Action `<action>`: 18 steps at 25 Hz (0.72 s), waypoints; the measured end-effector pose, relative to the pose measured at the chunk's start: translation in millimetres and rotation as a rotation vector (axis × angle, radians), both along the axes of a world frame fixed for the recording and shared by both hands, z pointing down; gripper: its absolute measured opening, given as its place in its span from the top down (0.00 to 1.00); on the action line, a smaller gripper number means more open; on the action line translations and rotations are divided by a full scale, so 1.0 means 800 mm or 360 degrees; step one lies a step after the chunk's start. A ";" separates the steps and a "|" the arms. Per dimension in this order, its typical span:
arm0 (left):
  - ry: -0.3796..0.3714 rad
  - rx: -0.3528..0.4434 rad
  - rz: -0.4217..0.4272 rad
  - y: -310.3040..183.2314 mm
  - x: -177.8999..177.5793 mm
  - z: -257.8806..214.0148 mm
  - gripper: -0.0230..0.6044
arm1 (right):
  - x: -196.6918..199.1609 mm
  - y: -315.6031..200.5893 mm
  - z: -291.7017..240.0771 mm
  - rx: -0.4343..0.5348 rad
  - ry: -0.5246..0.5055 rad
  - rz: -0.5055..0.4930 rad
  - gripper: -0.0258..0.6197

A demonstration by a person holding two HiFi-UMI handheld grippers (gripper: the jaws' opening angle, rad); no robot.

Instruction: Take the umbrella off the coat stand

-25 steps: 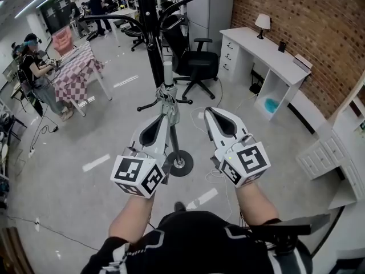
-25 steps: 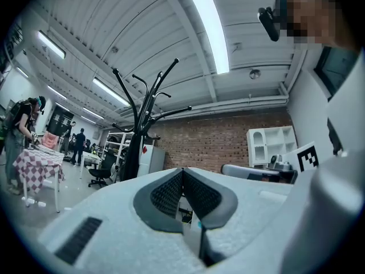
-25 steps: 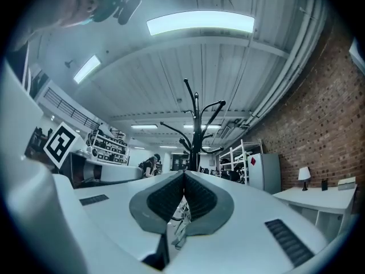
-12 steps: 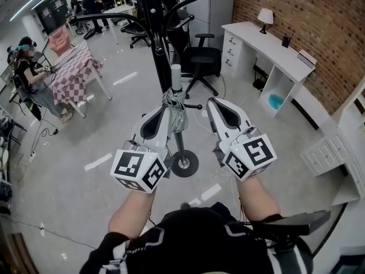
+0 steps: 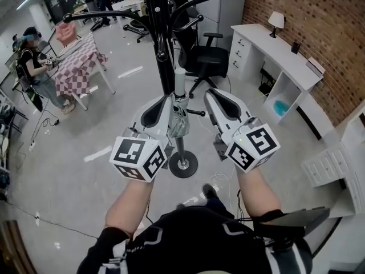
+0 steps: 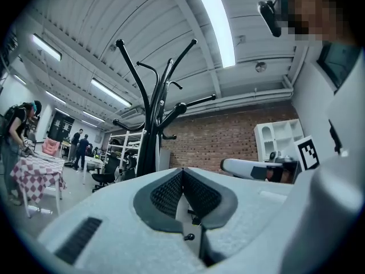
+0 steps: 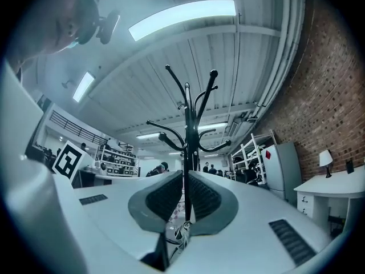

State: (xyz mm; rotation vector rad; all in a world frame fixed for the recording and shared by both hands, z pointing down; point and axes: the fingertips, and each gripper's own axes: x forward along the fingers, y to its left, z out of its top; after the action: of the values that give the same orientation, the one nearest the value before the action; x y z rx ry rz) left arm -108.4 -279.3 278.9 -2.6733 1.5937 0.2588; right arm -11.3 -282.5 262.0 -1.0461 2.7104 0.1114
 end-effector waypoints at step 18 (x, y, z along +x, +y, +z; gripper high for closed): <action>0.0028 -0.0029 -0.0323 -0.100 -0.015 -0.019 0.95 | -0.029 -0.118 -0.020 -0.0035 0.0027 -0.0468 0.95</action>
State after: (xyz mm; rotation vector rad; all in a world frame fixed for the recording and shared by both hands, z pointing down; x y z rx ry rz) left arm -120.0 -359.1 264.1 -2.5022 1.8635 0.2638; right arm -34.7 -376.7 246.3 -0.6429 2.8507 0.0390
